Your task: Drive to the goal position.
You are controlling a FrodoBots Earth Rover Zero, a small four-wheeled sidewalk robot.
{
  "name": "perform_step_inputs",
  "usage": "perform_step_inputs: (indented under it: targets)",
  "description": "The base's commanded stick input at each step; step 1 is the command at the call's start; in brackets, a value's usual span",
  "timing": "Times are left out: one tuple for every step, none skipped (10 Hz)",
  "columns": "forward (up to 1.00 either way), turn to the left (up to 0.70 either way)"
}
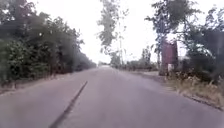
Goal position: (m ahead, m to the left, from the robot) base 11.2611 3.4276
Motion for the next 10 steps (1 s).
perform_step_inputs:
  targets:
    - [1.00, 0.00]
    - [1.00, 0.00]
    - [1.00, 0.00]
    - [1.00, 0.00]
    - [1.00, 0.00]
    - [1.00, 0.00]
    - [1.00, 0.00]
    - [1.00, 0.00]
    - [1.00, 0.00]
    - [1.00, 0.00]
